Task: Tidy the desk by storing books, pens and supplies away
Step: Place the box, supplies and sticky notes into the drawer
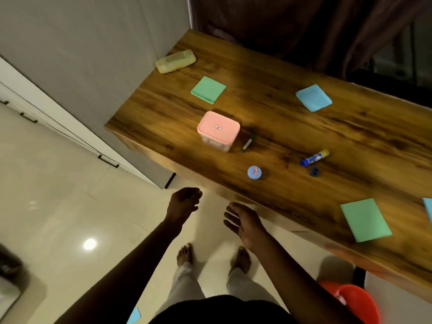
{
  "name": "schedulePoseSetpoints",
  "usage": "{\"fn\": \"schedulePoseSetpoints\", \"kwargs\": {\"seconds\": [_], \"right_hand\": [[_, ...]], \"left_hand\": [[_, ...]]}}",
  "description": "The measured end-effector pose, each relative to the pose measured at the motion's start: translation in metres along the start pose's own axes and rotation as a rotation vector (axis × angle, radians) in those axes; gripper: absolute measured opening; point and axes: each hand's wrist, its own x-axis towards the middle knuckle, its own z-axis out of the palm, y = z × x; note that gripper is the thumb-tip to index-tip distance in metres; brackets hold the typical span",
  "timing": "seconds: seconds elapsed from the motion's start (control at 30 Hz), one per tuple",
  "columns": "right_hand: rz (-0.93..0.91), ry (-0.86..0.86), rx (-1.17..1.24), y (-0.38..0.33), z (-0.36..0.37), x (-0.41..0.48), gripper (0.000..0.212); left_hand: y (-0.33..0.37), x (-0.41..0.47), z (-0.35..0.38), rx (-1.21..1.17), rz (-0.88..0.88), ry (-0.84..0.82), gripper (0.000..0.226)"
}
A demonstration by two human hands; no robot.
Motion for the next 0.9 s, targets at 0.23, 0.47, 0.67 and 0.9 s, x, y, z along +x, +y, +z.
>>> {"fn": "schedulePoseSetpoints", "kwargs": {"seconds": [0.23,0.47,0.67,0.9], "right_hand": [[-0.062,-0.004,0.487,0.012,0.003,0.04,0.01],[-0.28,-0.07,0.674,0.023,0.02,0.056,0.021],[-0.305,0.038,0.629,0.036,0.029,0.051,0.022],[-0.231,0.128,0.576,0.073,0.029,0.024,0.019]], "left_hand": [[0.006,0.077,-0.029,-0.578,-0.344,-0.088,0.079],[0.014,0.126,-0.044,-1.065,-0.394,-0.134,0.055],[0.006,0.126,-0.046,-1.094,-0.391,-0.104,0.056],[-0.022,0.108,-0.082,-1.021,-0.427,-0.17,0.046]]}}
